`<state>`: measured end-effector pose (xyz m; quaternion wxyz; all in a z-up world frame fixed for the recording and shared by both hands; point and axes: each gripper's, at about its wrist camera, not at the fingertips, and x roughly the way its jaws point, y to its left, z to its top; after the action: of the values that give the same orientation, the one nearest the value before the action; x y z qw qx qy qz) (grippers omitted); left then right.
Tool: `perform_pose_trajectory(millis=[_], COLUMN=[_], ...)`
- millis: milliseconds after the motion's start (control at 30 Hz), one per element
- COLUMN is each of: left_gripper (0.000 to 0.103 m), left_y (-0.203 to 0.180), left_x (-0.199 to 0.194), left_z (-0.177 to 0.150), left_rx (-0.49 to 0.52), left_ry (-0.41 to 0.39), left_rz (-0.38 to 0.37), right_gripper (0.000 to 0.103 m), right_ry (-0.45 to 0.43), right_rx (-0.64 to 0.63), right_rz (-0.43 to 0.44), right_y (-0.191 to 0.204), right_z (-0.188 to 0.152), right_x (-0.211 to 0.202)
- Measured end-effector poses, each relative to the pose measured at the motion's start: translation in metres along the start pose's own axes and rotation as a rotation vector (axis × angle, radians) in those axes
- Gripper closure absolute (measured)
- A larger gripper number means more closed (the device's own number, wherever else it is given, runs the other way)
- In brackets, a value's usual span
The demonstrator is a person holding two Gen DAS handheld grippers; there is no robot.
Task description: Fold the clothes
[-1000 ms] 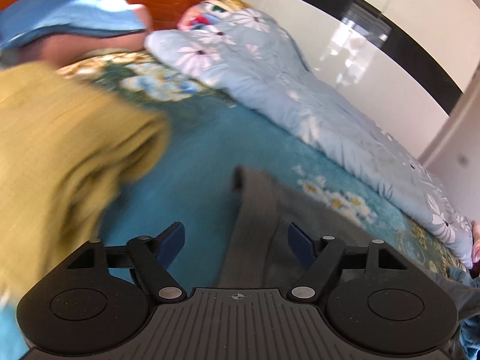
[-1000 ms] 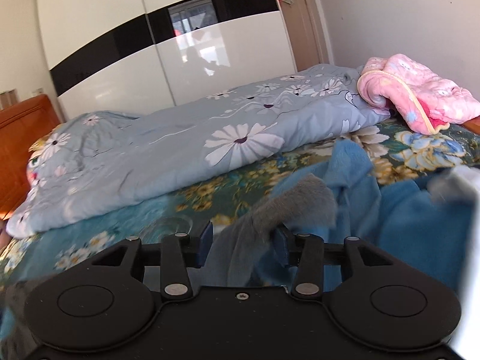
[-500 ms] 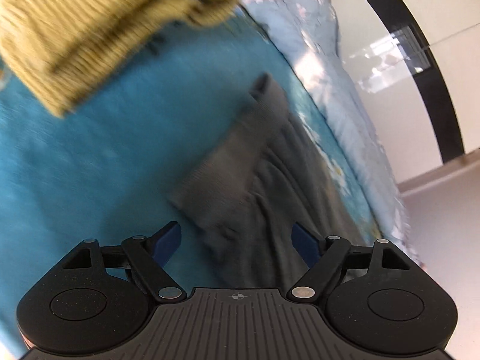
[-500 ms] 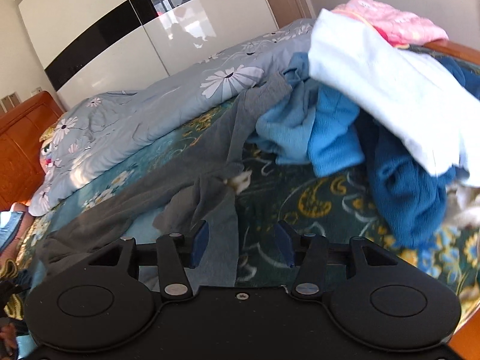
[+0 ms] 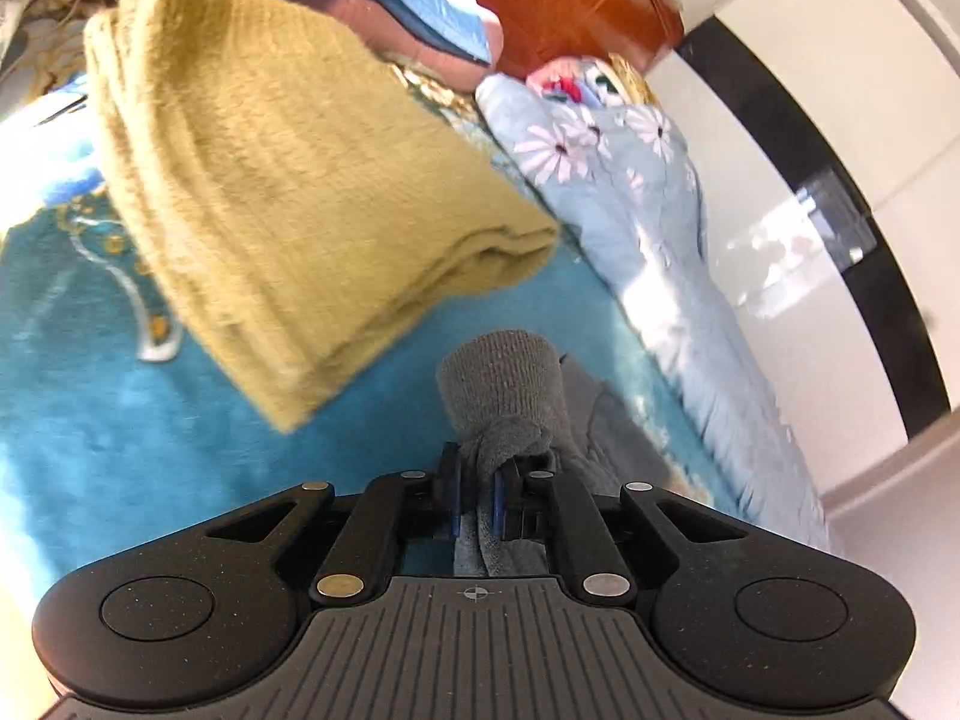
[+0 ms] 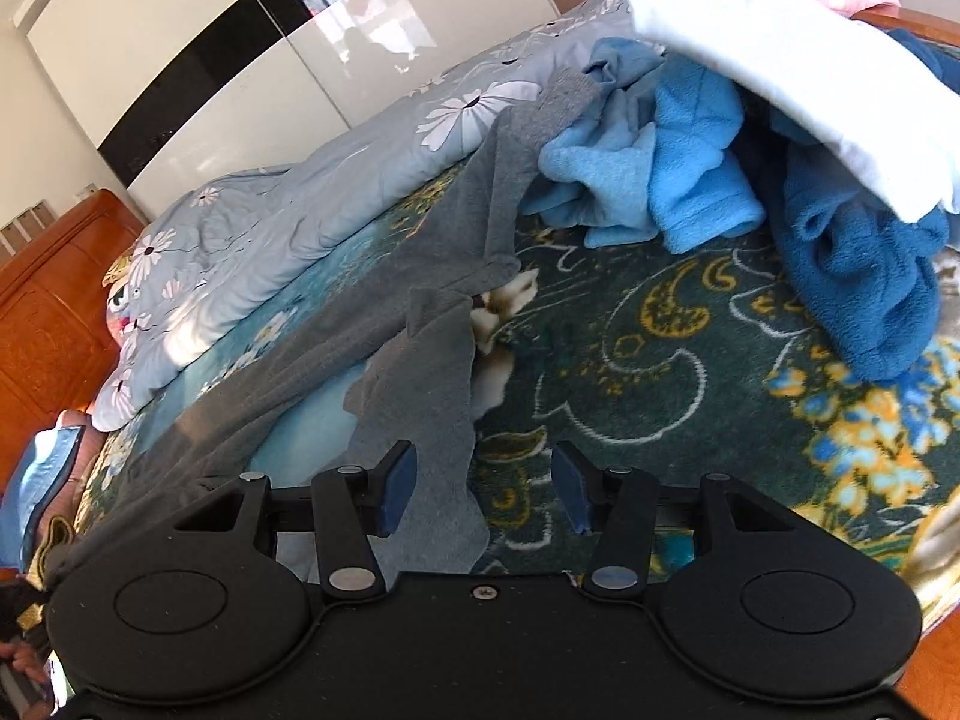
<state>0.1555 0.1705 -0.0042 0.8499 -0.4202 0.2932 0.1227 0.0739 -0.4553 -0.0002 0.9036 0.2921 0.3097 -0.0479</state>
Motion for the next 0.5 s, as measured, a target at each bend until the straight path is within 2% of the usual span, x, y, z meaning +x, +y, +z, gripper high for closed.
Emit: perform_pose_trajectory(millis=[200,333,433,500], left_gripper=[0.095,0.094,0.088,0.076], left_y=[0.026,0.034,0.037,0.035], left_x=[0.001,-0.004,-0.012,-0.018], left_z=[-0.023,-0.026,-0.024,-0.023], left_rx=[-0.058,-0.064,-0.024,0.026], left_ry=[0.080,0.106,0.121,0.129], left_rz=[-0.003,-0.016,-0.021,0.000], right_gripper=[0.052,0.051,0.052,0.052], right_ry=[0.031,0.047,0.067,0.068], right_rx=[-0.050,-0.081,-0.102,-0.129], right_rz=[0.022,-0.033,-0.064,-0.095], right_y=[0.026,0.040,0.048,0.056], right_z=[0.015,0.037,0.056,0.066], right_x=[0.038,0.076,0.101,0.113])
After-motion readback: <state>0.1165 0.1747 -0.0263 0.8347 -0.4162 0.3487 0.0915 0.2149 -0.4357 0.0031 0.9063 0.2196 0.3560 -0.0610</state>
